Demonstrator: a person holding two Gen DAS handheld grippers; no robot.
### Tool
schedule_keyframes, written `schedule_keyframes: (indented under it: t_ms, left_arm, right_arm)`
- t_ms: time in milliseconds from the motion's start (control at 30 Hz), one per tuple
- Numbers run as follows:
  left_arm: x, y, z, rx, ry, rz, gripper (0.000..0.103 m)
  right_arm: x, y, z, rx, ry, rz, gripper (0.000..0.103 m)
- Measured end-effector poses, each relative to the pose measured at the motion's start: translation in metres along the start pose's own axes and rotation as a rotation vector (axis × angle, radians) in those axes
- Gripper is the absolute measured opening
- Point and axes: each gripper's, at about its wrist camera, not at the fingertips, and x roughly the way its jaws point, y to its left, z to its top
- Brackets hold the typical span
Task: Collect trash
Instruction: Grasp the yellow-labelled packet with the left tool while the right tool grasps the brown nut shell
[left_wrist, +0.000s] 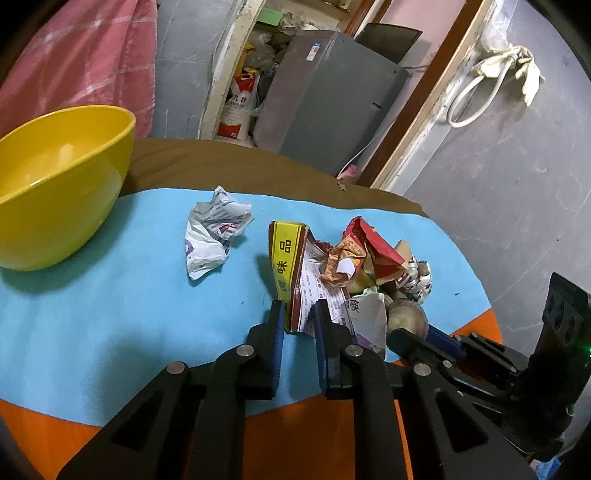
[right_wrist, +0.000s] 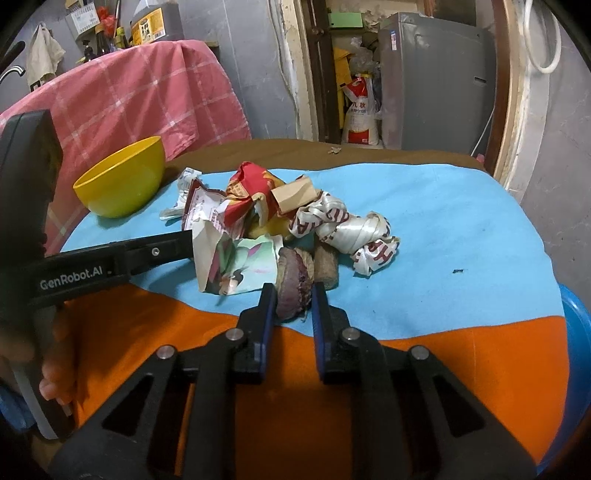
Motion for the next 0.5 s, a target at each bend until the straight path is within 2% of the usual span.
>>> schedule_keyframes:
  t_ms: [367,500]
  left_arm:
    - [-0.005,0.005,-0.003,-0.013,-0.014,-0.013,0.011]
    - [-0.018,0.007,-0.009,-0.022,-0.069,-0.017,0.010]
  right_arm:
    - [-0.014,-0.005,-0.006,0.012,-0.074,0.027,0.045]
    - [-0.024,-0.002,-0.010,-0.001,-0.129,0.047,0.045]
